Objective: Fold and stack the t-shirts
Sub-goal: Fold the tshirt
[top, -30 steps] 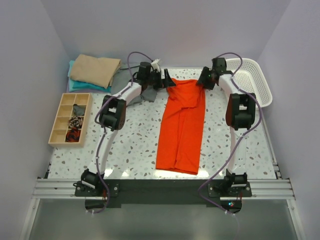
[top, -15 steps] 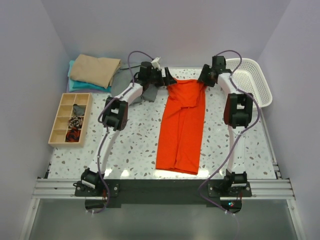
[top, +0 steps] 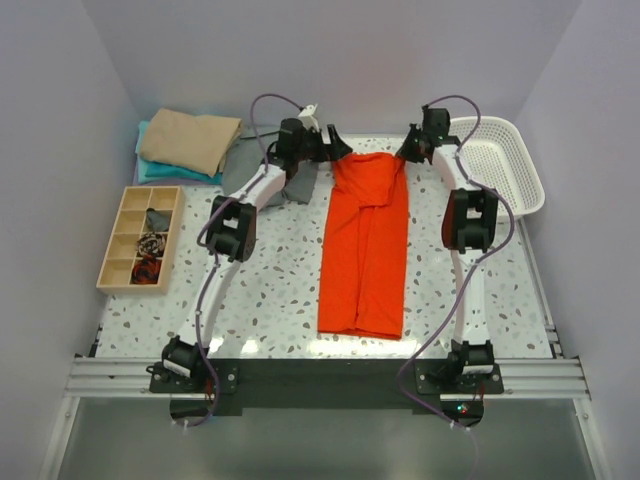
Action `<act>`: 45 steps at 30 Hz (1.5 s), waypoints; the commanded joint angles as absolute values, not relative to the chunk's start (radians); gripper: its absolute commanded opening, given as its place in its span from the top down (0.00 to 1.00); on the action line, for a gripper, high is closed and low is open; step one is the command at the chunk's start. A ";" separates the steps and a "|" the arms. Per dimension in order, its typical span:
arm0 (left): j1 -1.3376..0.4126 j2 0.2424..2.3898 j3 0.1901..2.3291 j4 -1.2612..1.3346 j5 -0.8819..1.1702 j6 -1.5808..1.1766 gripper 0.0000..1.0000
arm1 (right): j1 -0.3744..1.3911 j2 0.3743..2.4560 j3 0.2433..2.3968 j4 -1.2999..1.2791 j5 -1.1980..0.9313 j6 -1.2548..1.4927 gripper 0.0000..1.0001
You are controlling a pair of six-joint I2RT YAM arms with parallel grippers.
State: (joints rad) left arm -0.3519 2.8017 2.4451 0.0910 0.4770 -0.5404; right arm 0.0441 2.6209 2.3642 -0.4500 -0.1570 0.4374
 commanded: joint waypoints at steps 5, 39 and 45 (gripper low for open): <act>-0.337 2.783 2.510 0.202 0.371 -0.402 0.21 | 0.032 2.589 2.280 -0.146 -0.517 0.391 1.00; -0.370 2.456 2.172 0.005 0.328 -0.244 0.00 | 0.041 2.171 1.942 -0.327 -0.107 0.153 0.45; -0.423 2.255 1.829 0.054 0.321 -0.278 0.00 | 0.043 2.019 1.716 -0.390 -0.297 0.268 0.46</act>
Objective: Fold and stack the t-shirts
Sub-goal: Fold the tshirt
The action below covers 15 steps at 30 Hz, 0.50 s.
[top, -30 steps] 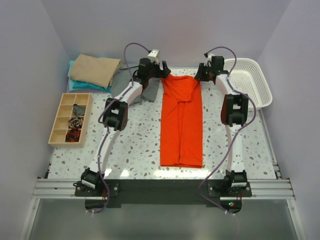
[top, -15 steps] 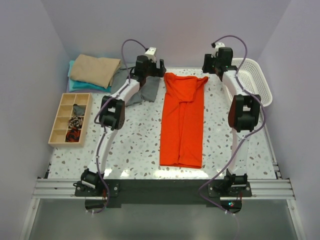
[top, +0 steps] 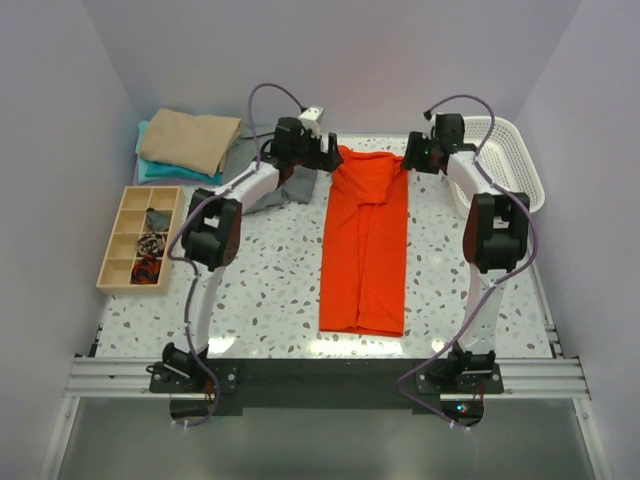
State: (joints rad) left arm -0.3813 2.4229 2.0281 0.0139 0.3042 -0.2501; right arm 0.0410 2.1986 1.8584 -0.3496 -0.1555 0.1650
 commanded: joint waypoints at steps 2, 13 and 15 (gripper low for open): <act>-0.457 2.145 1.662 0.081 0.278 -0.265 0.00 | 0.049 1.921 1.579 -0.365 -0.317 0.284 0.44; -0.586 1.761 1.111 0.123 0.310 -0.342 0.00 | 0.173 1.634 1.195 -0.523 -0.379 0.256 0.46; -0.623 1.708 1.013 0.141 0.311 -0.368 0.00 | 0.210 1.571 1.135 -0.523 -0.362 0.273 0.46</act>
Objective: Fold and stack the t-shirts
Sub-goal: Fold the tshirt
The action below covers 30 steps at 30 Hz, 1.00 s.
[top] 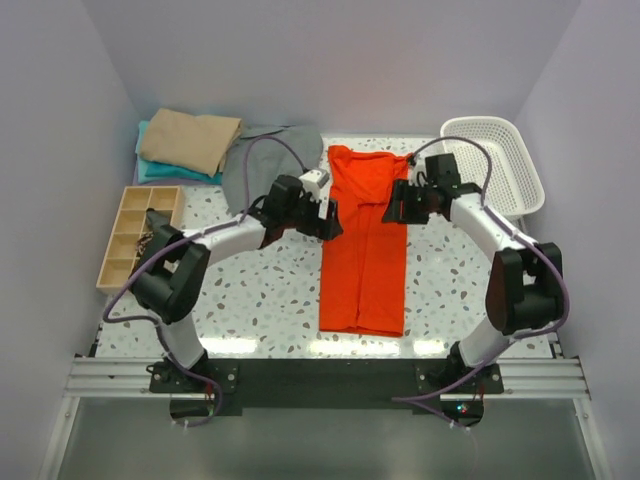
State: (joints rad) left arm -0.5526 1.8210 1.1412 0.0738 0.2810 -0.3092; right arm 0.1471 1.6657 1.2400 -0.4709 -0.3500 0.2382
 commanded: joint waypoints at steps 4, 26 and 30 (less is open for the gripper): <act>-0.701 1.674 0.861 0.233 0.360 -0.443 0.00 | 0.248 1.484 0.961 -0.471 -0.407 0.316 0.45; -0.880 1.700 0.753 0.161 0.178 -0.502 0.00 | 0.448 1.430 0.750 -0.471 -0.180 0.397 0.48; -0.893 1.712 0.713 0.166 0.153 -0.511 0.00 | 0.453 1.416 0.744 -0.528 -0.057 0.408 0.48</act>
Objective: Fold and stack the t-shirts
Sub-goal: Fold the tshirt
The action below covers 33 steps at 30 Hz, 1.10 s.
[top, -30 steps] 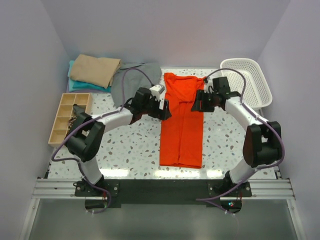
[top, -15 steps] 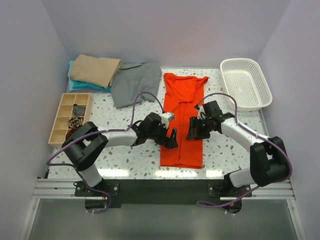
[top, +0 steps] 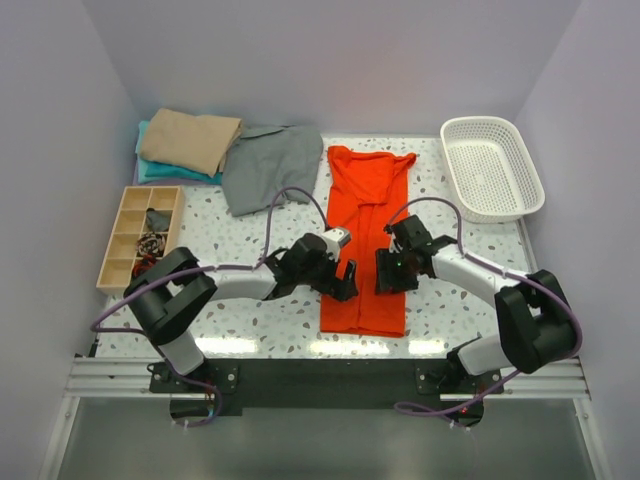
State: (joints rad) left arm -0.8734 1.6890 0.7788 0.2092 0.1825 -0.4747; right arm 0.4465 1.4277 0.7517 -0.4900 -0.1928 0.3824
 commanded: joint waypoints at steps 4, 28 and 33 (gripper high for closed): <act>-0.896 1.718 0.661 0.144 0.129 -0.514 0.00 | 0.456 1.394 0.739 -0.586 0.006 0.422 0.47; -0.899 1.556 0.486 0.072 0.040 -0.520 0.00 | 0.466 1.188 0.752 -0.766 0.108 0.500 0.46; -0.908 1.471 0.555 0.017 0.075 -0.499 0.00 | 0.506 1.157 0.736 -0.683 -0.089 0.506 0.47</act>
State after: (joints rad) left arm -0.8982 1.4990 0.5526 0.2695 0.0631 -0.4881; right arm 0.4717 1.1805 0.7437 -0.7383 0.0551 0.4976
